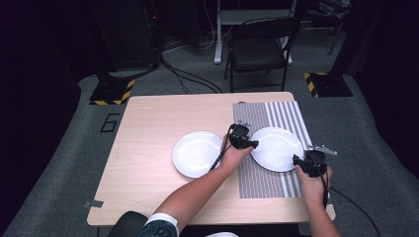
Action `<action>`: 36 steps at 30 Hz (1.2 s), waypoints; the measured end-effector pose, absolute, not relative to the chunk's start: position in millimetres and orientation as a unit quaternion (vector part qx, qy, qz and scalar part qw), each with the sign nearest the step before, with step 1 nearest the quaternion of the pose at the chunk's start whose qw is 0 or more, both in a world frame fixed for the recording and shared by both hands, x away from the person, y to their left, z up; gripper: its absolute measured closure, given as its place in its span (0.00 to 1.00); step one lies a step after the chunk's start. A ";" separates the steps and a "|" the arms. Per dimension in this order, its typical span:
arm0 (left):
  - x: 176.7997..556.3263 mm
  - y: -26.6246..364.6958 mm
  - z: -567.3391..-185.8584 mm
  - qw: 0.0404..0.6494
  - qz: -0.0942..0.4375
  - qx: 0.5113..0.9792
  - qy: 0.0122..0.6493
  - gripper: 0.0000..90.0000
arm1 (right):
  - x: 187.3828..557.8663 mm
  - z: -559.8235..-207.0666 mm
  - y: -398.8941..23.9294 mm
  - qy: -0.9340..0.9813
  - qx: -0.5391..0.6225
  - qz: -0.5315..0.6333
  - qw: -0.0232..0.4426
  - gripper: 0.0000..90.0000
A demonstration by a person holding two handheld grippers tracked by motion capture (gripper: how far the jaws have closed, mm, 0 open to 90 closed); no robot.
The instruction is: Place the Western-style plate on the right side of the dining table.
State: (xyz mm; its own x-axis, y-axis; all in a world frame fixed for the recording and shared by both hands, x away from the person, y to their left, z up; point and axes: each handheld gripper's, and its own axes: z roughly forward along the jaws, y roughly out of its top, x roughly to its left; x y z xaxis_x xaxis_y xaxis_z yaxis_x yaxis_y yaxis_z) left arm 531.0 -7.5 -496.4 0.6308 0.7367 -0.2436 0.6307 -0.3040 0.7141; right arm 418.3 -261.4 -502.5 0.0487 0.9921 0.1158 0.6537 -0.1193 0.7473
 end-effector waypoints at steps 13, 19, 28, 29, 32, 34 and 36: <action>528.5 14.2 -485.0 0.409 0.087 0.807 0.417 0.54 | 415.4 -490.4 -247.0 0.622 0.654 0.339 0.266 0.58; 526.6 24.6 -482.7 0.403 0.098 0.811 0.414 0.54 | 417.3 -489.9 -242.2 0.627 0.649 0.343 0.261 0.57; 522.7 43.8 -478.5 0.410 0.100 0.805 0.417 0.54 | 419.0 -486.4 -230.8 0.641 0.633 0.350 0.257 0.57; 522.2 47.3 -478.2 0.411 0.101 0.804 0.419 0.54 | 419.0 -486.3 -229.5 0.643 0.631 0.350 0.256 0.57; 521.0 55.8 -477.8 0.410 0.103 0.803 0.420 0.54 | 419.1 -486.4 -225.5 0.647 0.627 0.350 0.255 0.57; 521.1 62.5 -477.5 0.409 0.107 0.801 0.423 0.54 | 419.1 -486.8 -222.6 0.651 0.624 0.348 0.255 0.57; 521.4 70.0 -476.7 0.413 0.112 0.794 0.432 0.54 | 418.9 -487.0 -219.5 0.652 0.625 0.346 0.253 0.57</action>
